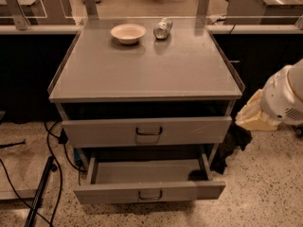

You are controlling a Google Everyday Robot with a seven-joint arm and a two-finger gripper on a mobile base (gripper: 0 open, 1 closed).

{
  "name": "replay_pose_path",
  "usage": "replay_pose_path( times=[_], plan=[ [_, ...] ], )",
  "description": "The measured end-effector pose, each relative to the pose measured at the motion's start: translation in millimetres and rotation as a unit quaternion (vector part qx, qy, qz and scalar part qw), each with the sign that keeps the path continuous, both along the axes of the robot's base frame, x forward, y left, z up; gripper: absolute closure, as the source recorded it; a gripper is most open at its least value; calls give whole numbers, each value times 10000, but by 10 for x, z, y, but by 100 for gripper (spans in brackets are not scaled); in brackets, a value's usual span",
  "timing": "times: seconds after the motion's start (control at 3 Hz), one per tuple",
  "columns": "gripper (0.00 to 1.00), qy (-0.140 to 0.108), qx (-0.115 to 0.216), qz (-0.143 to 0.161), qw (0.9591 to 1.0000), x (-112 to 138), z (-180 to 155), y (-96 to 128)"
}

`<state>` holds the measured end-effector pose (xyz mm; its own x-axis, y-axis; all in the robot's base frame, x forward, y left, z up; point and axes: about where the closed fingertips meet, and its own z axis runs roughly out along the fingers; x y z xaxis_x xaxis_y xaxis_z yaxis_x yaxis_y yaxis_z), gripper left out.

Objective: Close middle drawer

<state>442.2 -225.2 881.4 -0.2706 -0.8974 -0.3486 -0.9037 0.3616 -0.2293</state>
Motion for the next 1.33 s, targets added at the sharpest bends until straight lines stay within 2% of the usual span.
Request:
replay_pose_path(
  times=[0.33,1.0,1.33],
  plan=[
    [100,216,122,-167,9996,-43,-610,-36],
    [100,252,16,-93,9996,-70,-751,-44],
    [100,389,92,-93,9992,-151,-1213,-173]
  ],
)
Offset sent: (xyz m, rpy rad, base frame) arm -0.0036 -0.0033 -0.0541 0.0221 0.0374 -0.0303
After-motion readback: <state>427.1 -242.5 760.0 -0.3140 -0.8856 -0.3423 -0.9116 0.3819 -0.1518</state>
